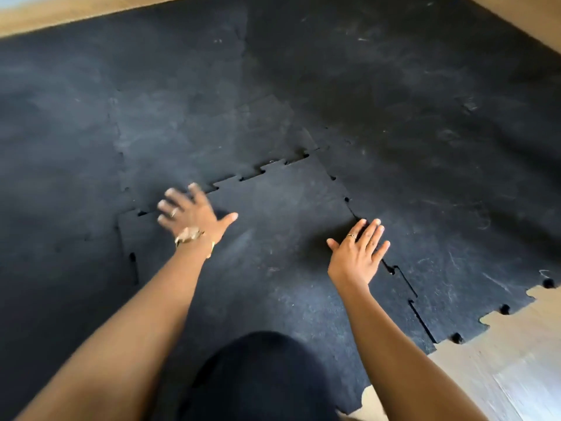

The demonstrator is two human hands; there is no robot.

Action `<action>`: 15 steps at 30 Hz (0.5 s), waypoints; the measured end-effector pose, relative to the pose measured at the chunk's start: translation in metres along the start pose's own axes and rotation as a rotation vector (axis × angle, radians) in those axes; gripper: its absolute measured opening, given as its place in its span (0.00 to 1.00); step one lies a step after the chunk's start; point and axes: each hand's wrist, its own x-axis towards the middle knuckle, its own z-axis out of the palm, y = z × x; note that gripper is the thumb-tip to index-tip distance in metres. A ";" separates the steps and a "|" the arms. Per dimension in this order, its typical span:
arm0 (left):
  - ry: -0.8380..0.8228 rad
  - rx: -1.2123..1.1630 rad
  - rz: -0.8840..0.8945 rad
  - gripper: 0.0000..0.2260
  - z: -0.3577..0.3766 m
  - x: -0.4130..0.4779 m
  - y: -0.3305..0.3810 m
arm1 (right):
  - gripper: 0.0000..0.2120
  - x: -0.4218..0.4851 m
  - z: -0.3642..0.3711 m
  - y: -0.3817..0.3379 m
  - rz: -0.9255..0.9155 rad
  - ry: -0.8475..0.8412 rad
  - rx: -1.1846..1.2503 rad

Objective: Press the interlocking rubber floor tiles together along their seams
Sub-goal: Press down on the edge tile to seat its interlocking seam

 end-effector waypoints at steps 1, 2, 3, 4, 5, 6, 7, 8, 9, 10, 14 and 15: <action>-0.058 -0.078 -0.194 0.52 0.009 -0.013 -0.025 | 0.35 0.000 -0.001 -0.004 -0.028 -0.008 -0.003; -0.123 -0.146 -0.313 0.53 0.019 -0.027 -0.042 | 0.34 0.001 -0.003 -0.006 -0.052 -0.021 -0.002; -0.157 -0.188 -0.371 0.53 0.028 -0.040 -0.054 | 0.33 0.001 -0.006 -0.008 -0.071 -0.045 -0.002; -0.162 -0.211 -0.384 0.53 0.035 -0.048 -0.060 | 0.33 0.002 -0.009 -0.008 -0.087 -0.072 -0.006; -0.146 -0.225 -0.385 0.53 0.040 -0.053 -0.061 | 0.34 0.003 -0.012 -0.005 -0.107 -0.102 -0.021; -0.130 -0.247 -0.402 0.53 0.043 -0.054 -0.060 | 0.36 0.005 -0.015 -0.001 -0.137 -0.136 -0.053; -0.124 -0.274 -0.430 0.54 0.043 -0.052 -0.058 | 0.39 0.006 -0.019 0.006 -0.173 -0.176 -0.101; -0.125 -0.286 -0.455 0.54 0.043 -0.051 -0.057 | 0.43 0.008 -0.024 0.011 -0.211 -0.227 -0.156; -0.121 -0.277 -0.466 0.55 0.044 -0.050 -0.057 | 0.46 0.010 -0.028 0.014 -0.240 -0.278 -0.203; -0.107 -0.252 -0.464 0.55 0.046 -0.050 -0.058 | 0.49 0.013 -0.031 0.014 -0.251 -0.322 -0.232; 0.008 -0.175 -0.432 0.55 0.055 -0.058 -0.059 | 0.52 0.015 -0.034 -0.001 -0.192 -0.379 -0.256; 0.030 -0.181 -0.443 0.55 0.056 -0.057 -0.057 | 0.52 0.016 -0.032 -0.003 -0.181 -0.379 -0.242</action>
